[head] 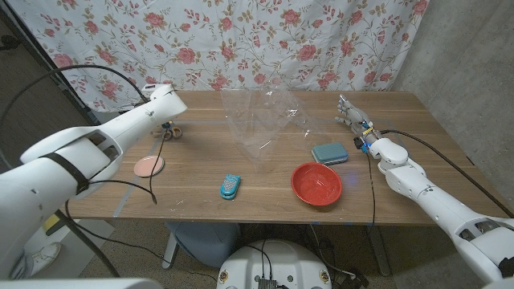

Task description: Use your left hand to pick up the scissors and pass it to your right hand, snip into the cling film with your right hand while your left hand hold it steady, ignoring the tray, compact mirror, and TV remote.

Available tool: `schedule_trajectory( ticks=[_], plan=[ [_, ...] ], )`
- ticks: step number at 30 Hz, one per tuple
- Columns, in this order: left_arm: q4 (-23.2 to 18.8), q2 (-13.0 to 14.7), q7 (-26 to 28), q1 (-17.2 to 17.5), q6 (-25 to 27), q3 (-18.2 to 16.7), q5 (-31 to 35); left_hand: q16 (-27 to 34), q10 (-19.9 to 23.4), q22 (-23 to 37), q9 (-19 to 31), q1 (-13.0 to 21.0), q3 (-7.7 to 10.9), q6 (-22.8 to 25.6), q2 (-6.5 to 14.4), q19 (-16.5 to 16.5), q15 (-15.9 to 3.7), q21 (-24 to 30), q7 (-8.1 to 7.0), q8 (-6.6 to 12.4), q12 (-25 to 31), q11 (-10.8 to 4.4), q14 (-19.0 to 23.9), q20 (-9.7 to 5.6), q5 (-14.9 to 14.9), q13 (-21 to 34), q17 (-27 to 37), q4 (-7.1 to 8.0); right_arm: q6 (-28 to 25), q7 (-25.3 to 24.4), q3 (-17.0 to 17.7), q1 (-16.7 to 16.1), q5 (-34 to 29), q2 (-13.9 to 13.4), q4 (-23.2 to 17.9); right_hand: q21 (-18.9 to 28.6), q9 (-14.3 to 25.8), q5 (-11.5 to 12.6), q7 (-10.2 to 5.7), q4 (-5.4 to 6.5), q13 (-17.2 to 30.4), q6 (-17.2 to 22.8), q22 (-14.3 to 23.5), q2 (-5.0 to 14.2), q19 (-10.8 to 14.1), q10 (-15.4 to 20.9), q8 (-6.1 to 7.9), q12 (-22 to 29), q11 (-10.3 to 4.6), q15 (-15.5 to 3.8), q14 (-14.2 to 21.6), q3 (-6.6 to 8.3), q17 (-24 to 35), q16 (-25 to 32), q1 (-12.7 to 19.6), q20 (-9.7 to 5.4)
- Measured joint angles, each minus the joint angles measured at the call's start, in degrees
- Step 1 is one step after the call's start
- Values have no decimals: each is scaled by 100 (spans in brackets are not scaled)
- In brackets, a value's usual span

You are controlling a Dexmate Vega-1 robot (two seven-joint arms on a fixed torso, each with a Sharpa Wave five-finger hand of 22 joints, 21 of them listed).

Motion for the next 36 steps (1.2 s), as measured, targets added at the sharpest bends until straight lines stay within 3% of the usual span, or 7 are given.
schedule_trajectory(
  ticks=[6, 26, 36],
  plan=[
    [166, -101, -19, -42, -58, 30, 83, 0, -25, 25, -26, 57, 39, -31, 48, -10, 1, 0, 92, -52, -24, 106, 0, -10, 0, -26, 0, 9, -14, 2, 0, 0, 12, -6, 0, 0, 0, 0, 0, 0, -11, 0, 0, 0, 0, 0, 0, 0, 0, 0, 0, 0, 0, 0, 0, 0],
    [790, -392, -225, -254, -234, 251, 300, -1, -25, 24, -53, 91, 38, -9, -68, -103, 2, 0, 114, -78, -46, 105, -65, 0, -27, -53, 1, 9, -13, 45, -19, 81, 22, 50, 148, 0, 0, -23, 0, -15, -11, 0, 0, 0, 0, 0, 0, 0, 0, 0, 0, 15, 1, 0, 0, 0],
    [884, -442, -283, -266, -257, 297, 389, -7, -25, 24, -69, 91, 38, 0, -68, -102, 2, 0, 123, -101, -49, 105, -64, 1, -27, -52, 1, 9, -10, 46, -22, 84, 27, 55, 158, 0, 0, -23, -4, -15, -11, -4, 0, 0, 0, 0, 0, 0, 0, 0, 0, 15, 1, 0, 0, 0]
  ],
)
